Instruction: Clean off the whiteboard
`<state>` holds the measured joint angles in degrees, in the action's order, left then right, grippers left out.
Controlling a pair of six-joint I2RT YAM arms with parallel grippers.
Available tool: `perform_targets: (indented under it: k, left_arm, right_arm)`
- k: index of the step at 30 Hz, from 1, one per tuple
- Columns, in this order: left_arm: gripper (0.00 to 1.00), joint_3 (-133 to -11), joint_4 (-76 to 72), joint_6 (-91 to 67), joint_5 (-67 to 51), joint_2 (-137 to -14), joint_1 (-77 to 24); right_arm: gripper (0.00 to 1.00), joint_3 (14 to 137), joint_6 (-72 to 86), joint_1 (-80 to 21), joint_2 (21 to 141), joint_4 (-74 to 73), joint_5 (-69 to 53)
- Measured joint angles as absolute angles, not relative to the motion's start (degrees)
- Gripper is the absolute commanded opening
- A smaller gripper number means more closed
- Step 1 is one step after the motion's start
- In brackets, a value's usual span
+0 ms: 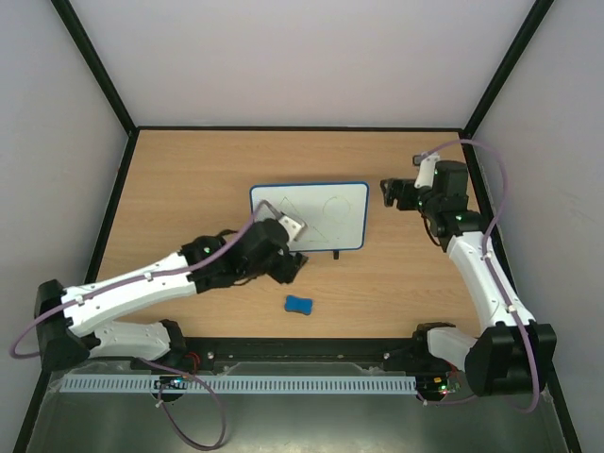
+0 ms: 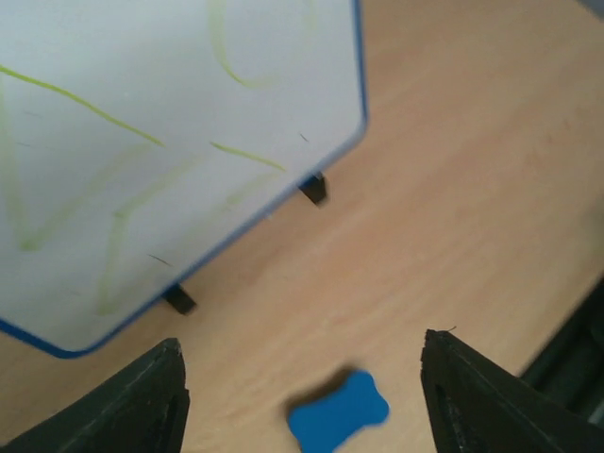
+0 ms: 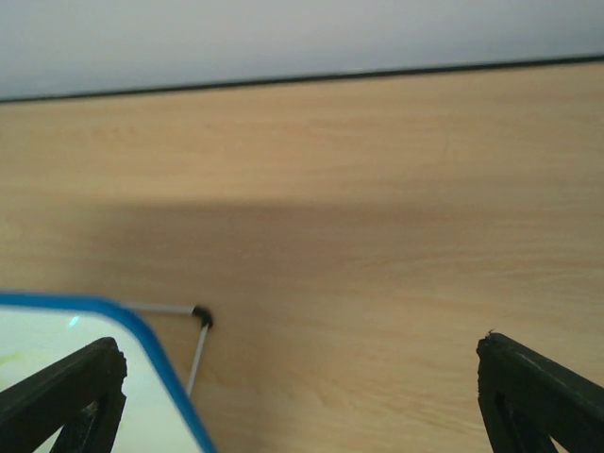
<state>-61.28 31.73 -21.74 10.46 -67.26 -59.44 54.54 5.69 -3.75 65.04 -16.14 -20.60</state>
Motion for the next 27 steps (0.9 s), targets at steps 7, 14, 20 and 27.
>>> perform_targets:
  k: [7, 14, 20, 27]
  left_arm:
    - [0.66, -60.36, 32.38, -18.41, 8.34, -74.02, -70.08]
    - [0.86, -60.71, 33.19, -10.37, 9.15, -82.94, -78.04]
    - [0.8, -60.73, 35.79, -2.09, 9.45, -89.34, -77.97]
    - [0.83, -60.8, 37.56, 6.7, 6.22, -92.27, -68.69]
  right_arm:
    - [0.98, 47.35, 2.9, -3.09, 64.93, -14.87, -30.04]
    - [0.98, 44.34, 0.75, -2.83, 64.62, -14.57, -36.03]
    - [0.98, 43.38, -0.47, -2.63, 64.34, -13.91, -39.11]
    - [0.98, 43.38, -2.04, -2.61, 63.79, -13.87, -40.82]
